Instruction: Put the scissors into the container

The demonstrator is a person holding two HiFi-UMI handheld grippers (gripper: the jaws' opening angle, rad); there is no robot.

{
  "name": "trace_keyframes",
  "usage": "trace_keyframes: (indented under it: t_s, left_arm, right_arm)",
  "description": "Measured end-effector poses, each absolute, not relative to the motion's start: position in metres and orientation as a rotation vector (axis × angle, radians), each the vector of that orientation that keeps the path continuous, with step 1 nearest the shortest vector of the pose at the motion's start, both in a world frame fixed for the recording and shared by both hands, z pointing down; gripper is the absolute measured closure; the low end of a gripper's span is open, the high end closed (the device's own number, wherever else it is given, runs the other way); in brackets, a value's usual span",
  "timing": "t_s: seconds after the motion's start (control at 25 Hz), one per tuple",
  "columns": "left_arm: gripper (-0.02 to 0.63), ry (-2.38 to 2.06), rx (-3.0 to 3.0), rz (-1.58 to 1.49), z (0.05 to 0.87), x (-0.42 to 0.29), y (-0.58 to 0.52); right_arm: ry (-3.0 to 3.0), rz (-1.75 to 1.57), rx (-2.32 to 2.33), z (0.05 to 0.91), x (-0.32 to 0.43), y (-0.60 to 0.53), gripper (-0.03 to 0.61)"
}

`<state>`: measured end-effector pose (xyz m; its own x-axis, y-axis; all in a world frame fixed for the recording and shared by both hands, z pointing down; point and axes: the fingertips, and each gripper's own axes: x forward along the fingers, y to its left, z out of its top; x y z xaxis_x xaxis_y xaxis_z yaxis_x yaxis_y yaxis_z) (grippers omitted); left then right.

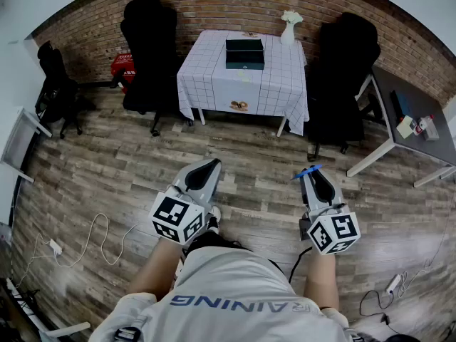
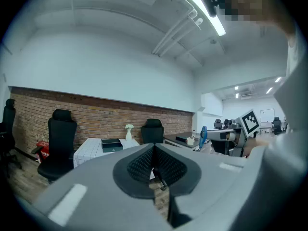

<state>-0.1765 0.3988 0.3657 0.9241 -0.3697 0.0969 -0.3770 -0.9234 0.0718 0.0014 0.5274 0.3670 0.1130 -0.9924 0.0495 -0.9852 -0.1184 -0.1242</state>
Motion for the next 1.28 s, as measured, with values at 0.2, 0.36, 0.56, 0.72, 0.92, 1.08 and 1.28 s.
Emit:
trace_keyframes:
  t_s: [0.2, 0.36, 0.56, 0.72, 0.92, 1.08, 1.28]
  left_arm:
    - [0.612, -0.579, 2.985, 0.129, 0.375, -0.176, 0.390]
    - [0.612, -0.566, 2.980, 0.141, 0.380, -0.170, 0.382]
    - [0.612, -0.551, 2.975, 0.152, 0.381, -0.162, 0.363]
    - [0.612, -0.546, 2.958, 0.173, 0.389, -0.158, 0.336]
    - [0.612, -0.538, 2.935, 0.182, 0.401, -0.161, 0.275]
    - [0.612, -0.538, 2.968, 0.203, 0.404, -0.163, 0.217]
    - [0.612, -0.454, 2.984, 0.204, 0.400, -0.159, 0.163]
  right_arm:
    - [2.064, -0.183, -2.313, 0.376, -0.001, 0.519, 0.477]
    - [2.073, -0.185, -2.331, 0.380, -0.001, 0.511, 0.477]
    - [2.064, -0.200, -2.351, 0.381, 0.009, 0.495, 0.477]
    - [2.081, -0.209, -2.364, 0.387, 0.014, 0.469, 0.477]
    - [2.087, -0.206, -2.330, 0.384, 0.013, 0.409, 0.477]
    - [2.117, -0.185, -2.347, 0.381, 0.006, 0.348, 0.477]
    - [2.091, -0.168, -2.374, 0.360, 0.003, 0.287, 0.477]
